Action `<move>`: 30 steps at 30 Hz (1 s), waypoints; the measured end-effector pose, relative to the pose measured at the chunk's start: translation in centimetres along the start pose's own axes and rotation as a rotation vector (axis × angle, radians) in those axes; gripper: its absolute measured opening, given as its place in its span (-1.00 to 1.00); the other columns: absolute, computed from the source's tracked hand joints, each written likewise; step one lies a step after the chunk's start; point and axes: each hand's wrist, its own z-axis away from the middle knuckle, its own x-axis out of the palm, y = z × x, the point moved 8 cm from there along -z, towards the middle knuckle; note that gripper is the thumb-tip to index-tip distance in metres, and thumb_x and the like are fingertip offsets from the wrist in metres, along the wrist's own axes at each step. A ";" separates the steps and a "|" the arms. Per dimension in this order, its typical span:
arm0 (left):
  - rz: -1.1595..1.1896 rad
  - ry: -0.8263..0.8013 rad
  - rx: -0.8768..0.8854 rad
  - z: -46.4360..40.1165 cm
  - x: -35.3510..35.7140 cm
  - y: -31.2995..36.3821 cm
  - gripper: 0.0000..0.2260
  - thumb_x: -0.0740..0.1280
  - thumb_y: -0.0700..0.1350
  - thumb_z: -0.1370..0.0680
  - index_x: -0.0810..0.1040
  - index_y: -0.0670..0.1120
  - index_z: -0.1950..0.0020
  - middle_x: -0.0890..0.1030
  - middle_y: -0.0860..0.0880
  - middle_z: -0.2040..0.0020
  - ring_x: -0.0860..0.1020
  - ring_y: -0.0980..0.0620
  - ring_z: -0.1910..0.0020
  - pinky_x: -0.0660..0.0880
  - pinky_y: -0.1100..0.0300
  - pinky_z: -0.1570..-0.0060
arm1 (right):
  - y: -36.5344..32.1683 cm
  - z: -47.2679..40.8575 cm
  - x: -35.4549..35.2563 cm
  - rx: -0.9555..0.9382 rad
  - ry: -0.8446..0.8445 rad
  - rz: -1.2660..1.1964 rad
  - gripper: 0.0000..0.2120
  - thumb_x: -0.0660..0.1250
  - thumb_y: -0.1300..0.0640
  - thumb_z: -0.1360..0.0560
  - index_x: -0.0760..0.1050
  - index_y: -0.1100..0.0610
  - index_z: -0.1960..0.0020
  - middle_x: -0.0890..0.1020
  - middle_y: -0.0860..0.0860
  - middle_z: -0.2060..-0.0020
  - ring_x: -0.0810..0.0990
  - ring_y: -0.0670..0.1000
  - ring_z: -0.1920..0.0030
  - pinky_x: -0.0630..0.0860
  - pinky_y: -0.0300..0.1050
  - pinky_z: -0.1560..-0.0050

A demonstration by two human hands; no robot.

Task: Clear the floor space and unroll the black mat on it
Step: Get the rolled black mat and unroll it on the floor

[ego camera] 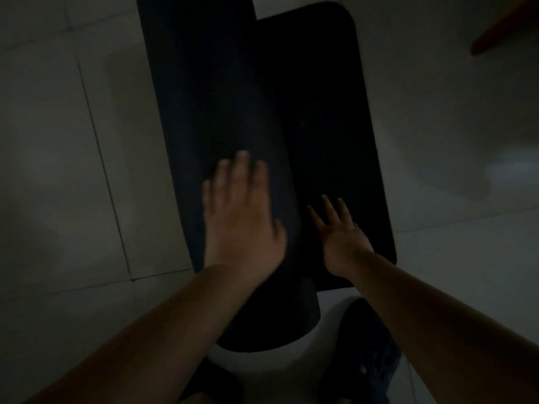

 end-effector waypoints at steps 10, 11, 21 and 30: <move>-0.443 -0.421 0.553 3.9 10.9 0.9 0.00 0.18 0.48 -0.31 -0.07 -0.05 -0.55 -0.15 -0.22 -0.57 -0.27 -0.27 -0.52 -0.37 -0.25 -0.43 | -1.0 -0.9 1.8 0.105 -0.145 0.157 0.11 0.37 -0.26 -0.38 -0.42 -0.01 -0.50 -0.52 0.17 -0.44 -0.45 0.33 -0.45 0.03 0.30 -0.49; -0.427 -0.407 0.567 4.1 10.8 -0.3 0.00 0.19 0.49 -0.29 -0.03 -0.02 -0.55 -0.16 -0.21 -0.57 -0.28 -0.27 -0.52 -0.34 -0.26 -0.43 | -1.2 -0.8 1.8 0.108 -0.161 0.154 0.12 0.35 -0.29 -0.37 -0.43 -0.01 -0.50 -0.51 0.18 -0.44 -0.44 0.33 -0.45 0.04 0.30 -0.48; -0.470 -0.454 0.422 8.2 7.9 -16.2 0.02 0.42 0.29 -0.27 -0.15 0.12 -0.52 -0.26 -0.08 -0.57 -0.26 -0.21 -0.53 -0.29 -0.30 -0.43 | -1.4 -0.7 0.9 0.136 -0.372 0.213 0.18 0.42 -0.24 -0.35 -0.47 -0.02 -0.49 -0.54 0.14 -0.43 -0.43 0.35 -0.45 0.22 0.30 -0.43; -0.608 -0.564 0.004 12.1 6.0 -29.1 -0.26 0.17 0.18 -0.46 -0.19 0.16 -0.52 -0.30 -0.05 -0.56 -0.22 -0.28 -0.52 -0.13 -0.33 -0.44 | -1.7 -1.0 0.6 0.211 -0.452 0.308 0.22 0.41 -0.29 -0.34 -0.53 -0.01 -0.46 -0.53 0.15 -0.43 -0.38 0.33 -0.48 0.08 0.29 -0.48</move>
